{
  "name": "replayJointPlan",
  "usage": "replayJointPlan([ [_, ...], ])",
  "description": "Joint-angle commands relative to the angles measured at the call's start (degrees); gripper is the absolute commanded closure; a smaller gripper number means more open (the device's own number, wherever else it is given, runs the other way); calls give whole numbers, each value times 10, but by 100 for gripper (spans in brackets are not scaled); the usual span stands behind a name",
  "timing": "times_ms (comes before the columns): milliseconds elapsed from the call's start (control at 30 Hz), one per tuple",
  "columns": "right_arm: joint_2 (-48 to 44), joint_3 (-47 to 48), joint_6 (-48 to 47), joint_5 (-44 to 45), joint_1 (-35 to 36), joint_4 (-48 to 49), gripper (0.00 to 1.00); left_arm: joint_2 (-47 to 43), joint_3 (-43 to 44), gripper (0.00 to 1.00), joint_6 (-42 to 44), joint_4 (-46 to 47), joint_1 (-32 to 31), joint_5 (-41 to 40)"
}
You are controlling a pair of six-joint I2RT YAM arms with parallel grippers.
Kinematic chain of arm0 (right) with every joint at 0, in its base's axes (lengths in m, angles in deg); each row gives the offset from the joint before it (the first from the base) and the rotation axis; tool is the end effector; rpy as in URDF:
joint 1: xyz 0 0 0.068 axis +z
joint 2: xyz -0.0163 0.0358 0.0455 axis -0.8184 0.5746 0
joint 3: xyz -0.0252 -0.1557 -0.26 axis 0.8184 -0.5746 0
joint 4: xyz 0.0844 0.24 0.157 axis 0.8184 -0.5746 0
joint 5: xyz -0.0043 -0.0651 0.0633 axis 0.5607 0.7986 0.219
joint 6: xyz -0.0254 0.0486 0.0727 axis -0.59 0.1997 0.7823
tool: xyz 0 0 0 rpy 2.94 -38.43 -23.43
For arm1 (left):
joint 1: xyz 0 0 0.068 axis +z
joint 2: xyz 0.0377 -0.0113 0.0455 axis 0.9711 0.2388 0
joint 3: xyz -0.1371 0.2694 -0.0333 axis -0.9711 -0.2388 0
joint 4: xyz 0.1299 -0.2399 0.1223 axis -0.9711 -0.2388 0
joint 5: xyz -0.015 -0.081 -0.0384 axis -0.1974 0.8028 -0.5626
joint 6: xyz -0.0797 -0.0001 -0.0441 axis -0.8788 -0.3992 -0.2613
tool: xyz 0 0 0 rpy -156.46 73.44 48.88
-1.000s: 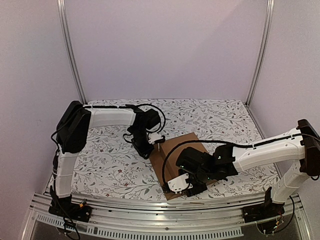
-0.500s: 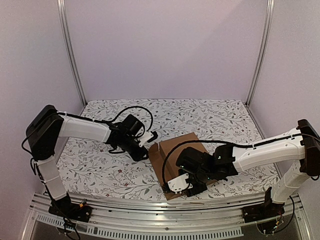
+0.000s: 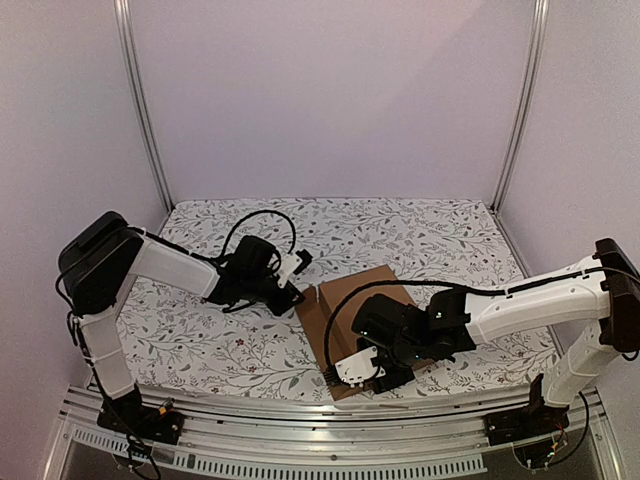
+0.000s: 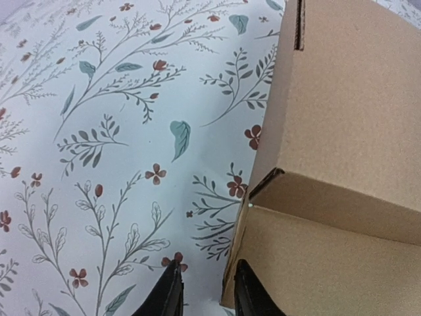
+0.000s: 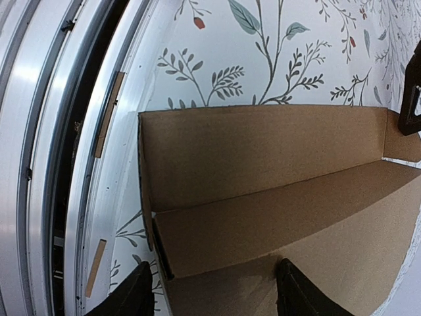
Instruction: Fold the paper box
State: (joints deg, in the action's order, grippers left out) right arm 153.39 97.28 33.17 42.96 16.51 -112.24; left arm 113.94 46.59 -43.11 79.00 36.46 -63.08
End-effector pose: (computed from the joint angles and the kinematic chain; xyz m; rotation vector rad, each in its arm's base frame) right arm 0.1234 0.3395 0.1525 -2.2160 1.5506 0.0157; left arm 0.3266 -0.2870 0.0918 0.9640 2.1762 -0.4732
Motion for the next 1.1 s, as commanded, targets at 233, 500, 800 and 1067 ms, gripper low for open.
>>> replayJointPlan([
  [233,31,-16,4,-40,0,-52,37,30,-12,89,10,43,14,57],
  [500,30,-17,5,-38,0,-51,36,20,-31,100,-2,53,14,64],
  [800,26,-15,14,-31,-1,-47,31,3,-6,100,-32,-70,14,33],
  [1067,15,-14,31,-15,0,-38,30,-32,-21,100,-81,-126,10,32],
])
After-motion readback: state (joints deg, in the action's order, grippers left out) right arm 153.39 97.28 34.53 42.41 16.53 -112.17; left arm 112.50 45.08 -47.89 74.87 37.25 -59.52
